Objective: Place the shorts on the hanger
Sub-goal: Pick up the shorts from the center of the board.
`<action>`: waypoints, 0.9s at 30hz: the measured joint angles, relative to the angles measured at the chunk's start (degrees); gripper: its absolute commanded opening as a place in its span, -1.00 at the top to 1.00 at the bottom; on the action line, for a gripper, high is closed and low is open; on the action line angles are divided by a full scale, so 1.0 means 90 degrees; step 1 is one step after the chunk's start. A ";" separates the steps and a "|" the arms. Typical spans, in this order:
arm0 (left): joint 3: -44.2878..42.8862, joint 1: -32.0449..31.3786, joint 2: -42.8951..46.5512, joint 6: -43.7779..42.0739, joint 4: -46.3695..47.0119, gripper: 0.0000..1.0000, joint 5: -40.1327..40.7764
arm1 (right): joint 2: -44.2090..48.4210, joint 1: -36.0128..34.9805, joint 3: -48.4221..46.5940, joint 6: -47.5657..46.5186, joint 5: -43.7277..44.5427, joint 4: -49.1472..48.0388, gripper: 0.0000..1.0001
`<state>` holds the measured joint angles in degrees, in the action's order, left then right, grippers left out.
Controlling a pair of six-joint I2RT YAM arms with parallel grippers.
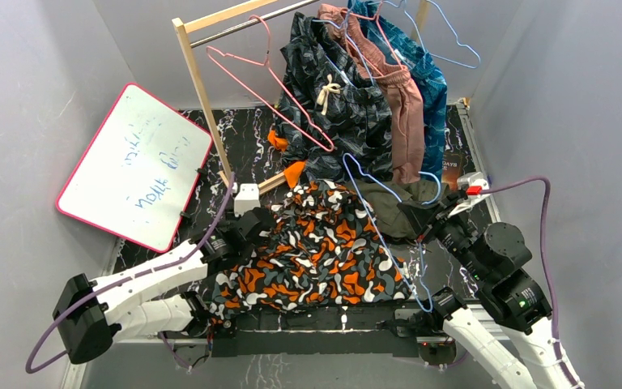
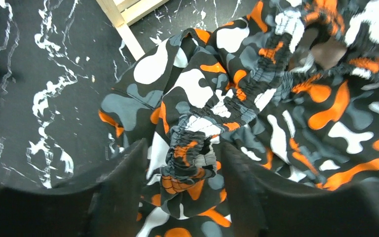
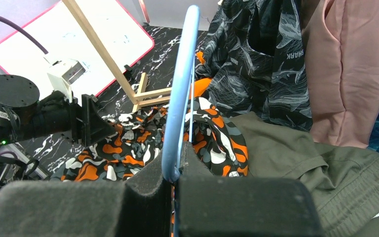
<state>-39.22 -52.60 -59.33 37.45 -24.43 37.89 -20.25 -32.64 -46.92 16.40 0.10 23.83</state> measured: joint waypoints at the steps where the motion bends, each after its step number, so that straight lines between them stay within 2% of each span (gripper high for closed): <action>1: -0.0015 0.0000 0.0010 0.0066 -0.0005 -0.34 -0.0012 | 0.0000 0.0000 0.0000 0.0002 -0.0010 0.0002 1.00; 3: -0.0027 0.0000 0.0097 0.0175 -0.0005 -0.44 -0.0034 | 0.0000 0.0000 0.0000 0.0007 -0.0015 0.0002 1.00; 7: -0.0029 0.0000 0.0291 0.0427 -0.0017 -0.50 -0.0036 | 0.0000 0.0000 0.0000 0.0017 -0.0058 0.0000 1.00; 9: -0.0029 0.0000 0.0272 0.0724 -0.0155 -0.43 -0.0029 | 0.0000 0.0000 0.0000 0.0032 -0.0107 0.0000 1.00; 11: -0.0032 0.0000 0.0221 0.1035 -0.0253 -0.24 0.0029 | 0.0000 0.0000 0.0000 0.0044 -0.0170 -0.0022 1.00; 15: -0.0262 0.0000 -0.0185 0.1416 -0.0493 -0.24 0.0185 | 0.0000 0.0000 0.0000 0.0046 -0.0204 -0.0053 1.00; 16: -0.0294 0.0000 -0.0194 0.1428 -0.0517 -0.14 0.0192 | 0.0000 0.0000 0.0000 0.0044 -0.0204 -0.0051 1.00; 18: -0.0287 0.0000 -0.0131 0.1370 -0.0527 0.21 0.0175 | 0.0000 0.0000 0.0000 0.0046 -0.0206 -0.0051 1.00; 20: -0.0277 0.0000 -0.0090 0.1353 -0.0527 0.41 0.0165 | 0.0000 0.0000 0.0000 0.0046 -0.0223 -0.0053 1.00; 27: -0.0277 0.0000 0.0002 0.1122 -0.0534 0.86 0.0146 | -0.0039 0.0000 -0.0002 0.0041 -0.0345 -0.0143 1.00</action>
<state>-41.71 -52.60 -59.31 47.55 -29.23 39.20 -20.60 -32.64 -46.94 16.78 -3.01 22.55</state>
